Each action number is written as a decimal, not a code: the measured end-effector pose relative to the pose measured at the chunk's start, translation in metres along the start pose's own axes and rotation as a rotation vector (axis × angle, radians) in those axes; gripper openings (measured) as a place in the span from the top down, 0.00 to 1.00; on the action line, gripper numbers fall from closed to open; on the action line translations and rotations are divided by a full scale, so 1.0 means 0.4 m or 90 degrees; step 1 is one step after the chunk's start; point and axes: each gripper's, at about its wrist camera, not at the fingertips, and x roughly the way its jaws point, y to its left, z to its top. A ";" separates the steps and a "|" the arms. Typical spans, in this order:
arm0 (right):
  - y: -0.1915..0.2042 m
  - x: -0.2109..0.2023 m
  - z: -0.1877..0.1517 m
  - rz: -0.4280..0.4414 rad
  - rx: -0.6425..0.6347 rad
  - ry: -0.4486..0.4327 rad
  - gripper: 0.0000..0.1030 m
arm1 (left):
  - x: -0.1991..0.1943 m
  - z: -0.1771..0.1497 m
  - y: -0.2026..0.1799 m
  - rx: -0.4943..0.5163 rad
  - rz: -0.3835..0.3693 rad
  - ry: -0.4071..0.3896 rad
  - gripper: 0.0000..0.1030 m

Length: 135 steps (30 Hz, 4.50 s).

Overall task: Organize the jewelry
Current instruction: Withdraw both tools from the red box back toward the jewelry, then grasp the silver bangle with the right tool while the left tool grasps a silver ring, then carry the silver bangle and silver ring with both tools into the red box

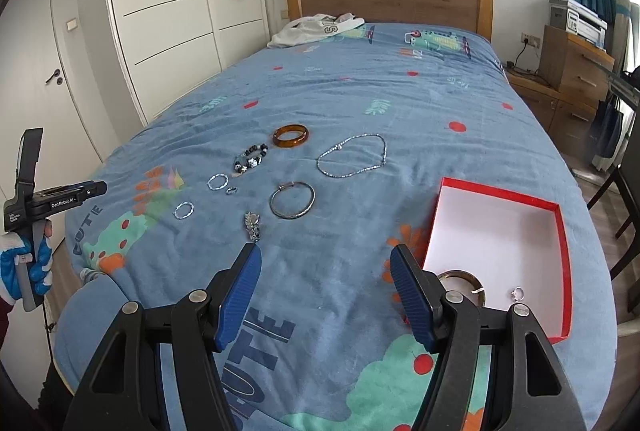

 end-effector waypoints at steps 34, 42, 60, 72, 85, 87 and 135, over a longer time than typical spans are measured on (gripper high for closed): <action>-0.006 0.410 0.075 0.075 0.033 0.084 0.57 | 0.350 0.069 -0.203 0.045 -0.143 0.089 0.71; -0.005 0.508 0.086 0.100 0.051 0.098 0.58 | 0.431 0.082 -0.248 0.040 -0.170 0.114 0.74; -0.007 0.637 0.094 0.107 0.071 0.120 0.61 | 0.521 0.088 -0.278 0.030 -0.166 0.130 0.79; 0.006 0.651 0.099 0.098 0.064 0.123 0.94 | 0.505 0.084 -0.286 0.024 -0.154 0.118 0.82; 0.004 0.543 0.108 0.081 0.048 0.093 0.95 | 0.416 0.092 -0.277 0.026 -0.146 0.094 0.82; 0.004 0.518 0.114 0.077 0.045 0.084 0.95 | 0.394 0.095 -0.279 0.030 -0.147 0.088 0.82; -0.631 0.180 -0.062 -0.149 0.196 0.022 0.95 | 0.297 0.024 -1.144 0.241 -0.358 0.116 0.82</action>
